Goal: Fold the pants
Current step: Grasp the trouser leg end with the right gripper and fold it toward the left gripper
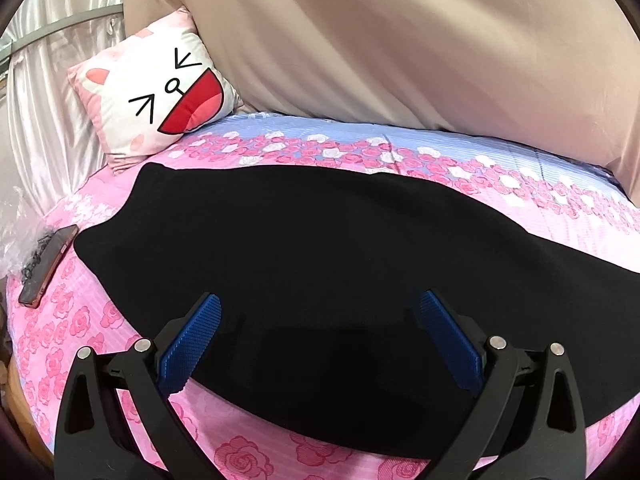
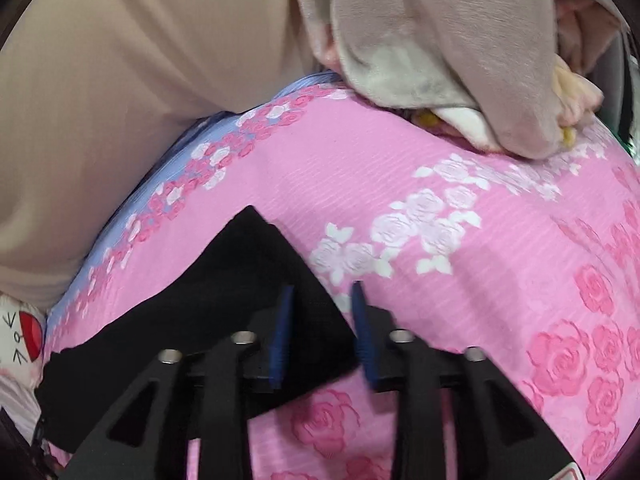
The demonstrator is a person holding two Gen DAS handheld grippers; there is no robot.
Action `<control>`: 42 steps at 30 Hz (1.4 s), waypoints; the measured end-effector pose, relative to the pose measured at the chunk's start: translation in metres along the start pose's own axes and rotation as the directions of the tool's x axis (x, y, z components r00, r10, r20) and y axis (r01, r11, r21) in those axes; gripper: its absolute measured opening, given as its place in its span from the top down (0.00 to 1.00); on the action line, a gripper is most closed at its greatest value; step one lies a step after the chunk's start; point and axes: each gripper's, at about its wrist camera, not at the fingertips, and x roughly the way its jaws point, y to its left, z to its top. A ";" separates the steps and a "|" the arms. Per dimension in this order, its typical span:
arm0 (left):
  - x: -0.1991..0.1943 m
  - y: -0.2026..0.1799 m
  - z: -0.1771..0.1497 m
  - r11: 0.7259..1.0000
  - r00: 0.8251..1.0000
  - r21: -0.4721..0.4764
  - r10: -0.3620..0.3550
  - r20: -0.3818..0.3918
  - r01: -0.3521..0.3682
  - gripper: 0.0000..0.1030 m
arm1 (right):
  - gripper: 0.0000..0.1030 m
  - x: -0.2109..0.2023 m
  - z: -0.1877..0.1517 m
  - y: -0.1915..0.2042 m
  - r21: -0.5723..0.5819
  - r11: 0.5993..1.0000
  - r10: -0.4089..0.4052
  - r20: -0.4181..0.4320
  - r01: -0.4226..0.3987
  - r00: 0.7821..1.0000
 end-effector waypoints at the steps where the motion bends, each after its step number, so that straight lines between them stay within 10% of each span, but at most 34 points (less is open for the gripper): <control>1: 0.001 0.001 0.000 1.000 1.000 -0.004 -0.004 -0.003 0.004 0.05 | 0.53 -0.005 -0.003 -0.005 0.024 1.000 0.001 0.006 -0.001 1.000; 3: 0.002 0.002 0.000 1.000 1.000 -0.015 -0.007 -0.010 0.007 0.05 | 0.36 -0.013 -0.012 -0.015 0.094 0.995 0.042 0.010 -0.043 0.999; 11: 0.002 -0.001 0.000 0.999 0.999 -0.005 -0.037 -0.010 0.037 0.05 | 0.22 -0.006 -0.023 -0.001 0.104 0.992 0.073 -0.005 -0.072 0.997; 13: 0.001 0.003 0.000 0.999 0.999 -0.025 -0.045 -0.008 0.045 0.05 | 0.37 0.000 -0.021 0.005 0.093 0.992 0.081 -0.007 -0.080 0.997; 14: 0.001 0.005 0.000 0.998 0.999 -0.034 -0.048 -0.009 0.048 0.05 | 0.81 0.006 -0.021 0.009 0.092 0.991 0.097 -0.028 -0.094 0.995; 21: 0.005 0.021 -0.002 0.987 0.994 -0.126 -0.101 -0.030 0.097 0.05 | 0.83 -0.023 -0.015 0.065 0.119 0.938 0.326 0.009 -0.325 0.945; 32: 0.006 0.029 -0.003 0.963 0.976 -0.177 -0.213 -0.046 0.202 0.05 | 0.83 -0.057 -0.064 0.316 -0.274 0.774 0.538 -0.192 -0.571 0.821; 36: 0.013 0.032 0.004 0.938 0.941 -0.177 -0.319 -0.113 0.297 0.05 | 0.83 -0.034 -0.104 0.377 -0.344 0.728 0.508 -0.311 -0.593 0.803; 42: 0.031 0.043 0.013 0.829 0.814 -0.301 -0.540 -0.215 0.471 0.05 | 0.78 0.016 -0.183 0.418 -0.472 0.695 0.341 -0.448 -0.542 0.827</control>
